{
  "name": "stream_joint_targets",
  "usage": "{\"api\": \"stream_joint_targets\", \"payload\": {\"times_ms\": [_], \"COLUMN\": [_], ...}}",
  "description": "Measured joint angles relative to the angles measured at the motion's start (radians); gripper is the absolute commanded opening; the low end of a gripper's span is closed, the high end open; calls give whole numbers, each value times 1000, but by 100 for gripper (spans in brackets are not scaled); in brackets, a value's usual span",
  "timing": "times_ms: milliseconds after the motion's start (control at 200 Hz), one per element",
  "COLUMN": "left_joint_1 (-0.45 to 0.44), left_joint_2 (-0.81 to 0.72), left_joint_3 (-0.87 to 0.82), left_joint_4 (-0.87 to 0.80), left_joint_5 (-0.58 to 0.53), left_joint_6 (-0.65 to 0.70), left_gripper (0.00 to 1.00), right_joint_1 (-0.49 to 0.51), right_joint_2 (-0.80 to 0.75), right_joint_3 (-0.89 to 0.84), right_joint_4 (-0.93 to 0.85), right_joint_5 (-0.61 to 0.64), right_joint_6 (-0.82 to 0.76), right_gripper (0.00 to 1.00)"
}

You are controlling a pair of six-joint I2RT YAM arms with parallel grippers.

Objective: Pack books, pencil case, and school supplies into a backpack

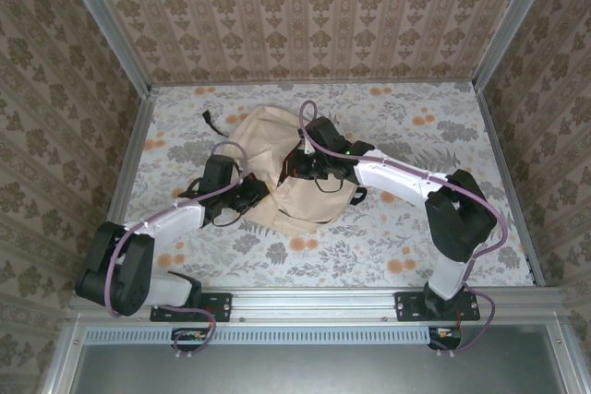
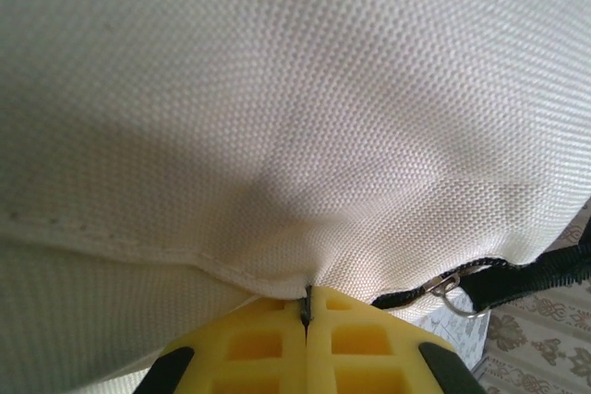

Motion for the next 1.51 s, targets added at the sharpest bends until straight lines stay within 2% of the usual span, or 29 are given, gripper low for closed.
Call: {"api": "stream_joint_targets", "payload": {"times_ms": [445,660,715,865,1085,1230,1505], "left_joint_1": [-1,1,1,-10,-113,-165,-225], "left_joint_2": [-8,-23,-34,-75,-96,-64,127], "left_joint_3": [-25,-39,-39,-11,116,150,180], "left_joint_4": [23,-31,-38,-97,-165,-148,-11], "left_joint_5": [-14,-43,-42,-48,-101,-135,-201], "left_joint_6": [4,14,24,94,221,272,365], "left_gripper": [0,0,0,18,32,36,38], "right_joint_1": [6,-14,-23,-31,-30,-31,-48], "right_joint_2": [47,88,89,89,88,87,87], "right_joint_3": [156,245,254,258,258,258,258], "right_joint_4": [-194,-233,-233,-222,-198,-198,-197], "right_joint_5": [270,411,405,287,64,22,20], "right_joint_6": [-77,-98,-116,-171,-213,-224,-222], "right_gripper": [0,0,0,0,0,0,0]}}
